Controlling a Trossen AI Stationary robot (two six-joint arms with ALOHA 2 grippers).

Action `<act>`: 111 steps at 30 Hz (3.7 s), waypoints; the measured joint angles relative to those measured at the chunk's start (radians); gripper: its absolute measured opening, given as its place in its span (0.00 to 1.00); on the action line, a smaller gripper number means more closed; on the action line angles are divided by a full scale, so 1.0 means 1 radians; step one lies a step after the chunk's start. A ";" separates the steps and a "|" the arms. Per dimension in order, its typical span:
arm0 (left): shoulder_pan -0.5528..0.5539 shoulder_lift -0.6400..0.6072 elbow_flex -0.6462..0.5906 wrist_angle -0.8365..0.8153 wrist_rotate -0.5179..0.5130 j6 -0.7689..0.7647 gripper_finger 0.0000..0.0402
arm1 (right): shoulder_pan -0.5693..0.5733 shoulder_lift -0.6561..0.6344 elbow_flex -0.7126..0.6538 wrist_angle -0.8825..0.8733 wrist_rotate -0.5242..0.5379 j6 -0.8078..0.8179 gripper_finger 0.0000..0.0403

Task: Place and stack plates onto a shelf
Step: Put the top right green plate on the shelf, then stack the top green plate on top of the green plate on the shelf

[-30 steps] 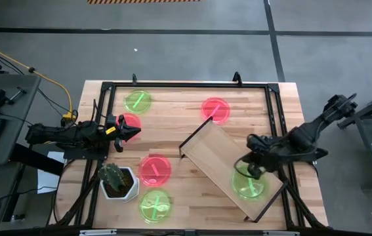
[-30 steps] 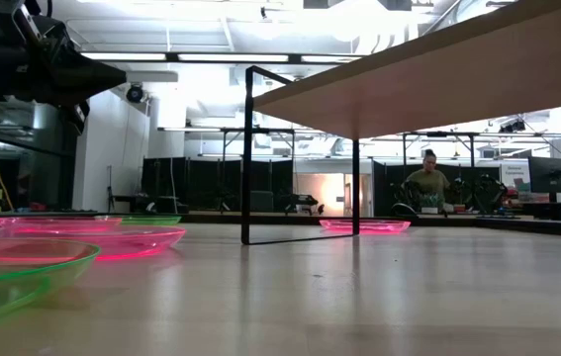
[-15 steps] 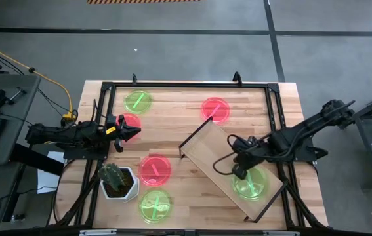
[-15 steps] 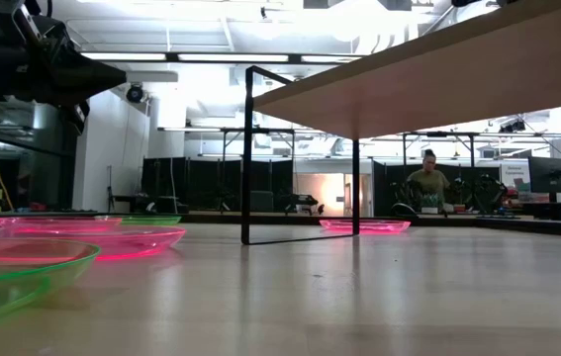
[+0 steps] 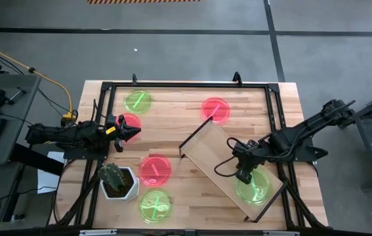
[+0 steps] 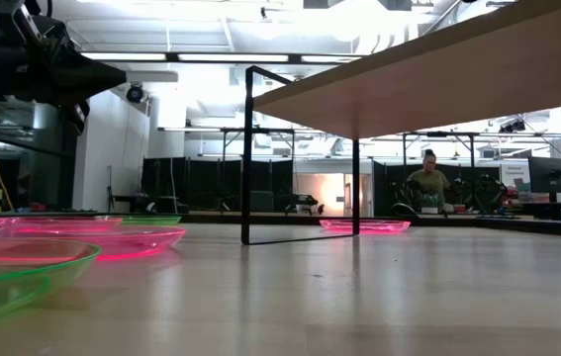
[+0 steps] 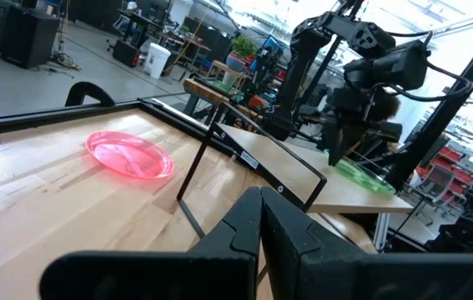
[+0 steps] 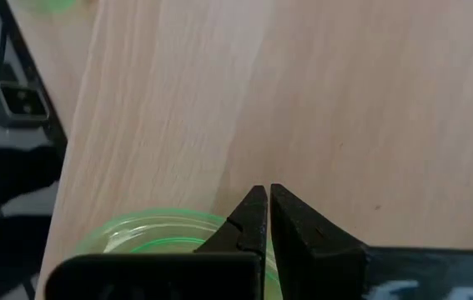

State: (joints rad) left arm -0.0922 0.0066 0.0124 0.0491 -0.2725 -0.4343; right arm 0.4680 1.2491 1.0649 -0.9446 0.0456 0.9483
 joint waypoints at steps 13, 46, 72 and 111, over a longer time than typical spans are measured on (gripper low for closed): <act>0.000 0.000 0.000 0.000 0.000 0.000 0.00 | 0.000 -0.080 0.000 0.029 0.136 -0.070 0.00; 0.000 0.000 0.000 0.000 -0.002 0.000 0.00 | -0.797 -0.148 -0.075 0.722 -0.088 -0.648 0.00; -0.001 0.000 0.000 0.219 -0.230 -0.305 0.00 | -0.806 -0.451 -0.524 1.277 -0.047 -0.335 0.00; 0.674 1.348 0.647 -0.371 0.139 -0.058 0.42 | -0.809 -0.451 -0.524 1.141 -0.030 -0.320 0.00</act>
State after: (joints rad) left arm 0.5823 1.3543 0.6590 -0.3218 -0.1330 -0.4927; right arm -0.3408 0.7982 0.5411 0.1968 0.0154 0.6283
